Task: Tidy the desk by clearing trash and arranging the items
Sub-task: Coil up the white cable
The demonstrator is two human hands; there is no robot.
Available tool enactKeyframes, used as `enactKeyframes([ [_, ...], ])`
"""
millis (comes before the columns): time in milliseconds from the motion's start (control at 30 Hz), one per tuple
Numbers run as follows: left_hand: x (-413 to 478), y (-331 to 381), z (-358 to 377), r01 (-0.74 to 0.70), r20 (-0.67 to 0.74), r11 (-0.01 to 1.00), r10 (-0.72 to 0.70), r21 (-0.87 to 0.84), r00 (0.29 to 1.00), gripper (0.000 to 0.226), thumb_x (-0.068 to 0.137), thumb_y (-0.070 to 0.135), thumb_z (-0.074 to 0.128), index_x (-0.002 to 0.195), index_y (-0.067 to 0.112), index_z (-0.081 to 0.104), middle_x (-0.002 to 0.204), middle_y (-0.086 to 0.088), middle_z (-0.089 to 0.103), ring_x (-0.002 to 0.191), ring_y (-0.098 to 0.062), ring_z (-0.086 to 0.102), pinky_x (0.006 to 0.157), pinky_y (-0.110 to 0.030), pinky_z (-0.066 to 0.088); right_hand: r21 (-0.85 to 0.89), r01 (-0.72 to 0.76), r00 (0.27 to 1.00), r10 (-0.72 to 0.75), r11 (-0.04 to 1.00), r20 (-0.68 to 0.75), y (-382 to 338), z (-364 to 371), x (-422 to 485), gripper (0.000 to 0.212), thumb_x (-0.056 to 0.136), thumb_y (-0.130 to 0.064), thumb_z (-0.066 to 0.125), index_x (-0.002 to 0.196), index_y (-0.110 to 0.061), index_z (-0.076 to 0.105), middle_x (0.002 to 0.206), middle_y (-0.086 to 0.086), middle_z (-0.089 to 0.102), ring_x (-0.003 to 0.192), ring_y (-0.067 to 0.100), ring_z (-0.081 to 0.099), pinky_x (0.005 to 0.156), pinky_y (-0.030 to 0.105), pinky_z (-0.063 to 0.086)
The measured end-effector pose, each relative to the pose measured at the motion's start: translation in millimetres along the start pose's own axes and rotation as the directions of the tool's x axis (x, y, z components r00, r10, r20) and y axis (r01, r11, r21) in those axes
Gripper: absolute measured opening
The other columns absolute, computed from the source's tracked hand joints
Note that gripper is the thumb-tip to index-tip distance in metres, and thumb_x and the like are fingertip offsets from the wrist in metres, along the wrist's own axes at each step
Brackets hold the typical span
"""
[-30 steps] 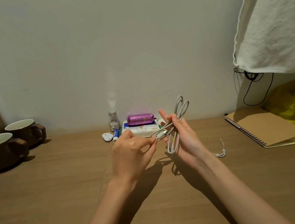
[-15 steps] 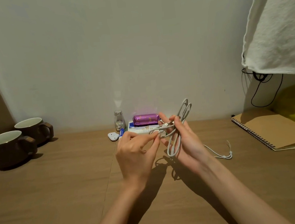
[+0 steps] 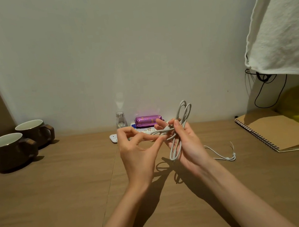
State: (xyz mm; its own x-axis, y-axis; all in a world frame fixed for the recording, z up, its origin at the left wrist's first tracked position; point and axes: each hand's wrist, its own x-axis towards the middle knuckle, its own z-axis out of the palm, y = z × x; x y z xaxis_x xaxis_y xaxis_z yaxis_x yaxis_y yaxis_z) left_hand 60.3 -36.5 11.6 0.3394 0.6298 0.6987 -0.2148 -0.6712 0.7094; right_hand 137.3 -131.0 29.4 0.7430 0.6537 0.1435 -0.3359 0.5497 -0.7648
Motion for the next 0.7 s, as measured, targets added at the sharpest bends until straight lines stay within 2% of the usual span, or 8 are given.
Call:
enactKeyframes([
  [100,-1,1,1,0.029,0.086,0.998,-0.024,-0.055,0.996,0.025,0.065,0.026,0.085,0.068,0.019,0.061,0.091,0.005,0.054,0.085,-0.007,0.058,0.066,-0.028,0.056,-0.031,0.028,1.0,-0.028,0.999,-0.008,4,-2,2,0.02,0.102,-0.019,0.038,0.099,-0.009,0.055,0.098,0.017,0.071,0.095,0.025,0.07,0.093,0.042,0.053],
  [200,-3,3,3,-0.035,0.161,0.998,0.042,-0.049,0.986,0.027,0.068,0.026,0.083,0.069,0.015,0.059,0.076,0.007,0.056,0.072,-0.009,0.059,0.062,-0.028,0.054,-0.041,0.029,0.999,-0.03,0.999,-0.04,5,-3,2,0.02,0.102,-0.02,0.038,0.102,-0.009,0.055,0.08,0.011,0.068,0.075,0.019,0.068,0.068,0.029,0.058],
  [233,-3,3,4,-0.055,0.192,0.998,0.062,-0.042,0.979,0.026,0.069,0.027,0.082,0.07,0.016,0.059,0.075,0.008,0.057,0.073,-0.008,0.059,0.062,-0.027,0.054,-0.047,0.031,0.998,-0.034,0.998,-0.058,5,-5,3,0.019,0.102,-0.02,0.039,0.102,-0.009,0.054,0.076,0.008,0.065,0.073,0.018,0.066,0.066,0.029,0.057],
  [367,-3,0,5,-0.106,0.334,0.994,0.106,-0.019,0.936,0.021,0.076,0.042,0.072,0.077,0.022,0.067,0.078,0.014,0.064,0.082,-0.004,0.059,0.072,-0.026,0.052,-0.117,0.106,0.986,-0.12,0.988,-0.115,-3,-16,11,0.019,0.102,-0.022,0.039,0.098,-0.011,0.054,0.062,0.0,0.051,0.066,0.015,0.055,0.083,0.04,0.052],
  [467,1,2,2,-0.072,0.316,0.996,0.085,-0.051,0.945,0.023,0.085,0.04,0.061,0.079,0.019,0.069,0.076,0.011,0.066,0.079,-0.005,0.06,0.071,-0.028,0.051,-0.281,0.137,0.975,-0.179,0.95,-0.132,-14,-24,14,0.019,0.103,-0.021,0.037,0.096,-0.011,0.051,0.055,-0.006,0.041,0.047,0.005,0.043,0.057,0.023,0.052],
  [567,9,-3,-5,-0.263,0.241,0.962,0.241,0.067,0.94,0.013,0.093,0.025,0.055,0.096,0.019,0.066,0.091,0.008,0.065,0.085,-0.005,0.058,0.069,-0.025,0.05,-0.568,0.094,0.987,-0.153,0.817,-0.057,-25,-33,13,0.02,0.103,-0.022,0.037,0.095,-0.012,0.051,0.058,-0.006,0.037,0.041,0.003,0.033,0.04,0.016,0.034],
  [633,14,-12,-7,-0.468,0.264,0.865,0.416,0.181,0.87,0.026,0.094,0.02,0.051,0.118,0.018,0.061,0.113,0.004,0.061,0.101,-0.012,0.057,0.082,-0.027,0.05,-0.76,0.056,0.997,-0.075,0.648,0.009,-31,-38,11,0.019,0.102,-0.021,0.039,0.094,-0.014,0.054,0.059,-0.007,0.039,0.043,0.003,0.035,0.04,0.016,0.032],
  [700,19,-22,-5,-0.631,0.35,0.727,0.536,0.271,0.768,0.041,0.094,0.017,0.048,0.135,0.019,0.048,0.136,0.0,0.049,0.118,-0.02,0.05,0.094,-0.031,0.044,-0.855,0.042,0.996,0.048,0.517,0.078,-33,-41,9,0.019,0.102,-0.02,0.04,0.093,-0.014,0.056,0.06,-0.006,0.04,0.045,0.005,0.036,0.043,0.017,0.031],
])
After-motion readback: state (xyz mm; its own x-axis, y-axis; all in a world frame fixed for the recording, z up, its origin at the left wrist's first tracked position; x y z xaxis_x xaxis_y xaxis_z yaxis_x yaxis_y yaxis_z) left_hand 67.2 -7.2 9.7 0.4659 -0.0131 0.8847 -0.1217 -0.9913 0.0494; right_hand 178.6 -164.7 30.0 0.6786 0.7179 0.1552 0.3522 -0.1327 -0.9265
